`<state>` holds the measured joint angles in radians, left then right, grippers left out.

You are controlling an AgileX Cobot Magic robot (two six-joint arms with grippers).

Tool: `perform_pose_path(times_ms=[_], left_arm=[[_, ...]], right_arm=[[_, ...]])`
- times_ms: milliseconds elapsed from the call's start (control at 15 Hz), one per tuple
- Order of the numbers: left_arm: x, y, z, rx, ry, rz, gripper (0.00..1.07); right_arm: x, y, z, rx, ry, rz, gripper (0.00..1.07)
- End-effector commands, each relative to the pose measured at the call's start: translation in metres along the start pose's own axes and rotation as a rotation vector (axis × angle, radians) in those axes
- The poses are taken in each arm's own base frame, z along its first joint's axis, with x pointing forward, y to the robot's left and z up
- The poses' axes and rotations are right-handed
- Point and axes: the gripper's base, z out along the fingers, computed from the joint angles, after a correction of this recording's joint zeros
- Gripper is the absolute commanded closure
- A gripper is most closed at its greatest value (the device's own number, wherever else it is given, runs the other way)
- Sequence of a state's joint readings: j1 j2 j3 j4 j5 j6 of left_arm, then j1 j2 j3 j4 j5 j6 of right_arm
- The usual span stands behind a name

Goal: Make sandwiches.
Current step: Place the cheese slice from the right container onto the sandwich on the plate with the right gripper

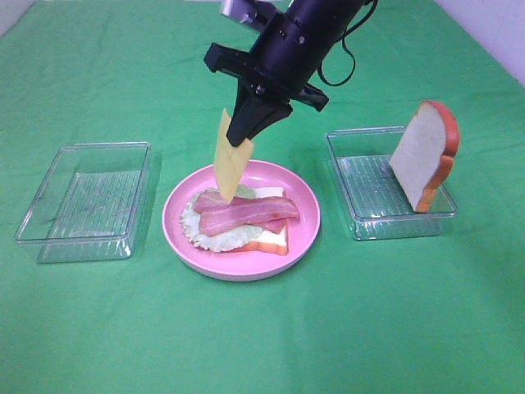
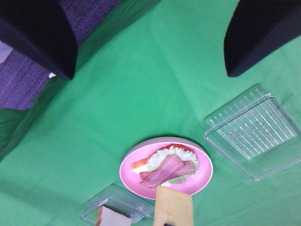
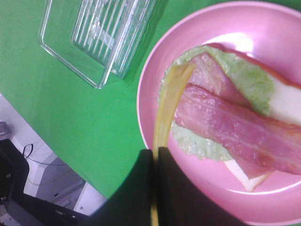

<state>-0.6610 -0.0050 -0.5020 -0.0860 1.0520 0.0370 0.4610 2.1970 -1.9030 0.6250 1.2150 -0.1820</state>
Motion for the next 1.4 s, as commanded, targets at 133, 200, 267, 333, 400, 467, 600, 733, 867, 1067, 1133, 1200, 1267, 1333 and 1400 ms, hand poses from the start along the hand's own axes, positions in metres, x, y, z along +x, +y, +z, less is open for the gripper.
perform_pose_path(times_ms=[133,200,267,333,400,467,600,733,867,1067,1133,1200,1267,1333,1400], left_arm=[[0.002,0.000,-0.002,0.001,-0.024,-0.002,0.26],[0.002,0.000,-0.002,0.001,-0.024,-0.002,0.26],[0.002,0.000,-0.002,0.001,-0.024,-0.002,0.26],[0.002,0.000,-0.002,0.001,-0.024,-0.002,0.26],[0.002,0.000,-0.002,0.001,-0.024,-0.002,0.26],[0.002,0.000,-0.002,0.001,-0.024,-0.002,0.26],[0.002,0.000,-0.002,0.001,-0.024,-0.002,0.26],[0.002,0.000,-0.002,0.001,-0.024,-0.002,0.26],[0.002,0.000,-0.002,0.001,-0.024,-0.002,0.26],[0.002,0.000,-0.002,0.001,-0.024,-0.002,0.26],[0.002,0.000,-0.002,0.001,-0.024,-0.002,0.26],[0.002,0.000,-0.002,0.001,-0.024,-0.002,0.26],[0.002,0.000,-0.002,0.001,-0.024,-0.002,0.26],[0.002,0.000,-0.002,0.001,-0.024,-0.002,0.26],[0.002,0.000,-0.002,0.001,-0.024,-0.002,0.26]], right_arm=[[0.005,-0.007,0.025,-0.064,0.009,0.032,1.07],[0.006,-0.009,0.031,-0.092,0.013,0.035,1.07],[0.005,-0.013,0.037,-0.098,0.005,0.047,1.07],[0.003,-0.020,0.044,-0.083,0.009,0.066,1.07],[0.003,-0.024,0.049,-0.070,0.016,0.088,1.07],[0.003,-0.027,0.053,-0.062,0.023,0.096,1.07],[0.005,-0.042,0.067,-0.011,0.062,0.154,1.07],[0.004,-0.049,0.067,0.078,0.052,0.188,1.01],[0.004,-0.052,0.066,0.118,0.053,0.193,0.86],[0.003,-0.054,0.059,0.182,0.031,0.206,0.45],[0.004,-0.054,0.054,0.211,0.024,0.192,0.37],[0.004,-0.051,0.046,0.234,0.014,0.173,0.34],[0.004,-0.048,0.037,0.269,-0.002,0.158,0.34],[0.005,-0.044,0.023,0.315,-0.026,0.137,0.34],[0.006,-0.041,0.009,0.365,-0.051,0.121,0.34]])
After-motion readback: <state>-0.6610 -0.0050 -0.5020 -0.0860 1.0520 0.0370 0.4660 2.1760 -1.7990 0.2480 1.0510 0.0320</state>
